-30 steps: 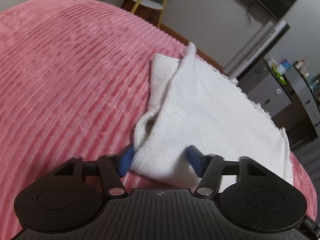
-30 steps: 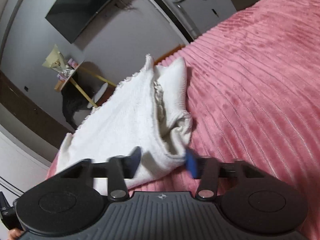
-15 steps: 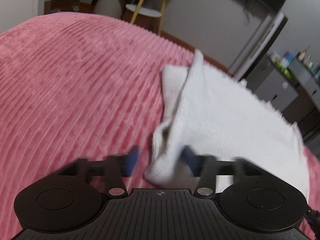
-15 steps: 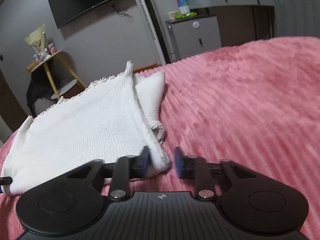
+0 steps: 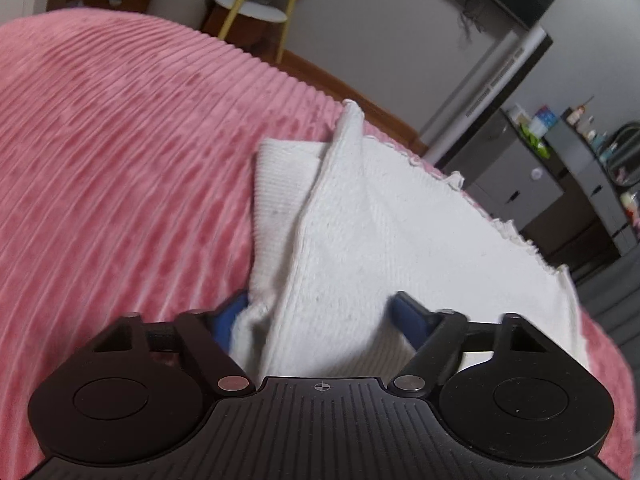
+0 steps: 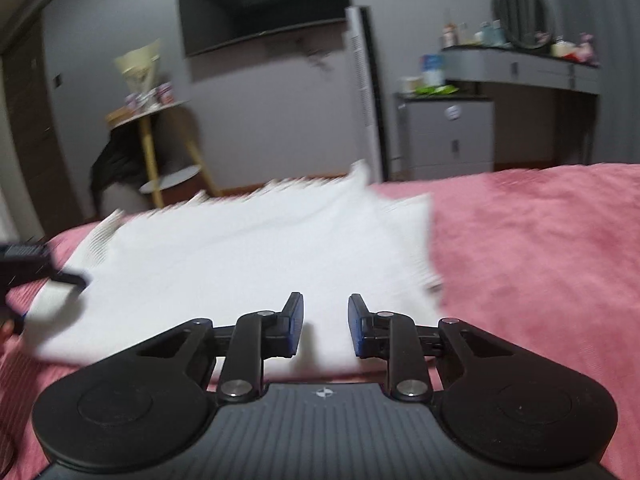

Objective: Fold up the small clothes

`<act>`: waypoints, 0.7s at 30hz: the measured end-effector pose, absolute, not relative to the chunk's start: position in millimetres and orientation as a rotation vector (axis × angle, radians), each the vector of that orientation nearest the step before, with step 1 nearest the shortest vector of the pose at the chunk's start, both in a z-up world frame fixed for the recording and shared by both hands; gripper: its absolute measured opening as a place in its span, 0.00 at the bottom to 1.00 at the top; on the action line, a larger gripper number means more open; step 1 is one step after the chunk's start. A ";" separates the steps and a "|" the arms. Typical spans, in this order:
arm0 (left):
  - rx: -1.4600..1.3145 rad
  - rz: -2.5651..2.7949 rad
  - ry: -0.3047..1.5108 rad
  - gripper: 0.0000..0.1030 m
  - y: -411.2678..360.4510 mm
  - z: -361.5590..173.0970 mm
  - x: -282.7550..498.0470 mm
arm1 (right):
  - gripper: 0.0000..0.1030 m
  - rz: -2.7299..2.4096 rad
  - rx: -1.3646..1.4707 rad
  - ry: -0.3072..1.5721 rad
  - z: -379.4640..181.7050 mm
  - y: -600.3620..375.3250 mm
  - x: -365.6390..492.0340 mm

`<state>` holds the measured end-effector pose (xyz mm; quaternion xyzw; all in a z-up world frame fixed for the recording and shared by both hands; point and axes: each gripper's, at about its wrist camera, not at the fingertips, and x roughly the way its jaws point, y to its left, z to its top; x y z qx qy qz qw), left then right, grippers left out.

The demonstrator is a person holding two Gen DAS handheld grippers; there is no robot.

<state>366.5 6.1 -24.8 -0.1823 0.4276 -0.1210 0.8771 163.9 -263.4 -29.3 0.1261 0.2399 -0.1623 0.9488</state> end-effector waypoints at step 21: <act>-0.113 -0.547 0.858 0.34 -137.9 61.7 346.8 | 0.21 -0.328 0.254 0.477 -37.9 -256.6 166.1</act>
